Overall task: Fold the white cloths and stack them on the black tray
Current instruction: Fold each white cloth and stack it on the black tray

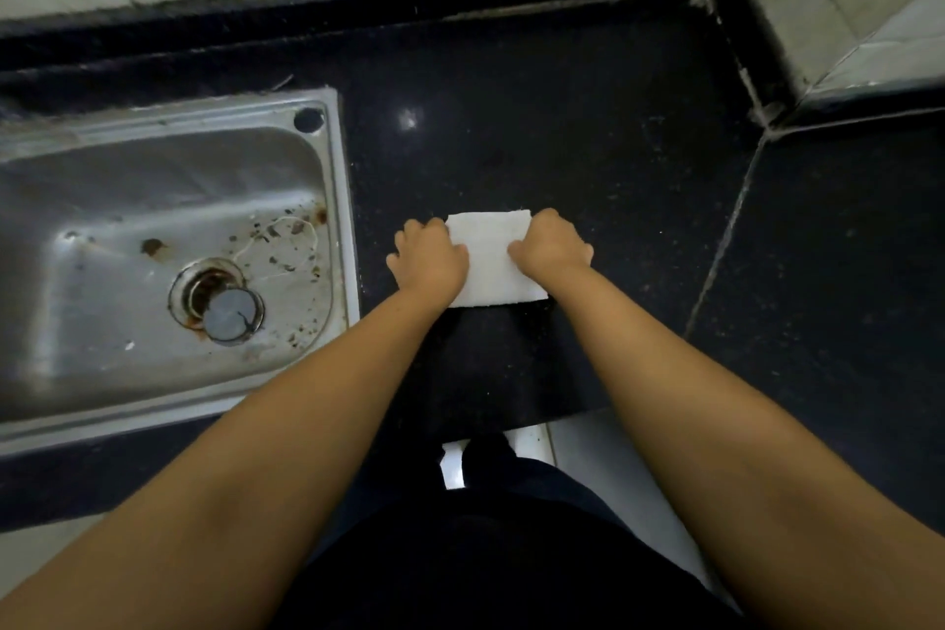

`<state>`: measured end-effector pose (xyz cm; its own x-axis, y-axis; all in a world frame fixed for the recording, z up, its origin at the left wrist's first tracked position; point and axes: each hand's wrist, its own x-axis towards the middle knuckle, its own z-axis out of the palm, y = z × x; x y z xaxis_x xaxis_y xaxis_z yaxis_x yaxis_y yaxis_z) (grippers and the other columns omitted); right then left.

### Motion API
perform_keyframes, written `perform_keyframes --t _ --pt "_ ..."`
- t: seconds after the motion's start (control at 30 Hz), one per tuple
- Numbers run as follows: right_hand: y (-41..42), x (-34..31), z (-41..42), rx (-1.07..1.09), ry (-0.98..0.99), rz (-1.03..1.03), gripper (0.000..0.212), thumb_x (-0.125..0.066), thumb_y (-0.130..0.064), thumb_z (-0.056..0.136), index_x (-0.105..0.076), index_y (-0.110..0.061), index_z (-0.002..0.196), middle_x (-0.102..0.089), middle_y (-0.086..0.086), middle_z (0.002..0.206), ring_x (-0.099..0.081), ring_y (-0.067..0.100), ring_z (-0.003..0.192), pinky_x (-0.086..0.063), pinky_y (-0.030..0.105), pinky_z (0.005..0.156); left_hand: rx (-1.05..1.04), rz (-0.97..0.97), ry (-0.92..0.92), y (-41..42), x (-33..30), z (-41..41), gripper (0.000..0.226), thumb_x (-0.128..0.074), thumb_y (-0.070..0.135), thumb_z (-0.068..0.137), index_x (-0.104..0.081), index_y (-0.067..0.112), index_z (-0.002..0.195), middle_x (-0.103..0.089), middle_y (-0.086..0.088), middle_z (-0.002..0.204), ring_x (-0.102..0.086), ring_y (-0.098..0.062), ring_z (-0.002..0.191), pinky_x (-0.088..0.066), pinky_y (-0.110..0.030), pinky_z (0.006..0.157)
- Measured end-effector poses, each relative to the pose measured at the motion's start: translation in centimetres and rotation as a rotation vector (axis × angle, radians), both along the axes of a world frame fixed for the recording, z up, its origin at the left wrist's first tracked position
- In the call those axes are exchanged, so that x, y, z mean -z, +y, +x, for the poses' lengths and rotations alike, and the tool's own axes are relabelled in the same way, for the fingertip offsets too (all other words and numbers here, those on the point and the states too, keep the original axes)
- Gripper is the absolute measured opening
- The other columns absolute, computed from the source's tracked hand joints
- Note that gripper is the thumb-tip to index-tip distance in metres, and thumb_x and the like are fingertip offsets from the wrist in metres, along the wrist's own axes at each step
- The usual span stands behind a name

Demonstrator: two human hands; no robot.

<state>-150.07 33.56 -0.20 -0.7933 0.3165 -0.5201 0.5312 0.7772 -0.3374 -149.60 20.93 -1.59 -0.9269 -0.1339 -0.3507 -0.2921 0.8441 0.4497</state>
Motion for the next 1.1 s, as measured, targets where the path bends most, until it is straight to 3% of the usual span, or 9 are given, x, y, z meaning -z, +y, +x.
perform_keyframes --t 0.1,0.2,0.33,0.53,0.73,0.8,1.0,1.1 --pt "1.2 -0.8 1.5 0.237 0.034 -0.342 0.017 -0.057 -0.018 0.086 -0.056 -0.004 0.095 -0.062 0.015 0.107 -0.061 0.029 0.096 -0.052 0.035 0.075 -0.041 0.397 -0.012 -0.8 -1.3 0.0 0.009 -0.053 0.017 0.089 -0.050 0.011 0.094 -0.055 -0.007 0.097 -0.054 -0.021 0.089 -0.044 -0.027 0.066" --pt "1.8 -1.9 4.9 0.530 0.177 -0.639 0.034 -0.056 -0.013 0.084 -0.057 0.013 0.105 -0.062 0.028 0.114 -0.064 0.034 0.098 -0.054 0.050 0.088 -0.087 0.709 -0.112 -1.3 -2.8 0.6 0.014 -0.057 0.015 0.088 -0.051 0.013 0.100 -0.060 -0.004 0.100 -0.059 -0.018 0.089 -0.052 -0.032 0.074" --pt "1.5 -4.0 11.3 0.750 0.461 -0.747 0.001 -0.056 -0.010 0.086 -0.057 -0.011 0.086 -0.061 0.006 0.089 -0.057 0.019 0.081 -0.046 0.030 0.065 0.028 0.920 -0.357 -0.5 -4.3 2.0 0.033 -0.061 0.012 0.088 -0.051 0.012 0.119 -0.063 -0.002 0.105 -0.063 -0.020 0.095 -0.055 -0.035 0.078" --pt "0.3 -5.7 24.8 1.138 0.779 -0.794 0.007 -0.057 -0.011 0.091 -0.060 -0.016 0.095 -0.064 0.003 0.094 -0.062 0.017 0.081 -0.051 0.029 0.063 0.483 0.921 -0.588 3.5 -6.4 8.9 0.008 -0.057 0.015 0.092 -0.063 0.013 0.098 -0.068 -0.002 0.093 -0.065 -0.016 0.081 -0.052 -0.025 0.064" --pt "-3.2 -5.6 41.9 1.548 1.040 -0.672 0.007 -0.057 -0.012 0.091 -0.063 -0.016 0.091 -0.066 0.001 0.090 -0.063 0.015 0.078 -0.051 0.024 0.058 0.865 0.766 -0.588 7.2 -6.5 24.1 0.014 -0.056 0.018 0.092 -0.059 0.015 0.078 -0.061 -0.005 0.087 -0.056 -0.020 0.079 -0.043 -0.032 0.068" --pt "-4.6 -5.3 44.7 1.614 1.058 -0.649 0.007 -0.057 -0.012 0.092 -0.063 -0.016 0.090 -0.066 0.000 0.089 -0.063 0.015 0.077 -0.050 0.023 0.055 0.907 0.754 -0.582 7.5 -6.1 27.0 0.017 -0.056 0.018 0.091 -0.057 0.016 0.074 -0.059 -0.005 0.084 -0.053 -0.020 0.078 -0.042 -0.031 0.066" --pt "-11.1 -4.6 63.7 1.931 1.239 -0.482 0.005 -0.057 -0.012 0.091 -0.062 -0.012 0.093 -0.064 0.005 0.092 -0.061 0.021 0.081 -0.050 0.032 0.065 1.267 0.671 -0.693 7.3 -5.4 47.0 0.021 -0.058 0.019 0.089 -0.057 0.018 0.068 -0.057 -0.002 0.080 -0.050 -0.020 0.078 -0.039 -0.029 0.066" --pt "-14.7 -5.2 74.1 2.048 1.313 -0.374 0.006 -0.057 -0.011 0.092 -0.062 -0.014 0.090 -0.064 0.004 0.088 -0.061 0.019 0.078 -0.049 0.029 0.062 1.412 0.659 -0.744 5.8 -5.5 58.3 0.024 -0.058 0.016 0.089 -0.054 0.017 0.065 -0.054 -0.003 0.075 -0.047 -0.020 0.076 -0.036 -0.029 0.062"
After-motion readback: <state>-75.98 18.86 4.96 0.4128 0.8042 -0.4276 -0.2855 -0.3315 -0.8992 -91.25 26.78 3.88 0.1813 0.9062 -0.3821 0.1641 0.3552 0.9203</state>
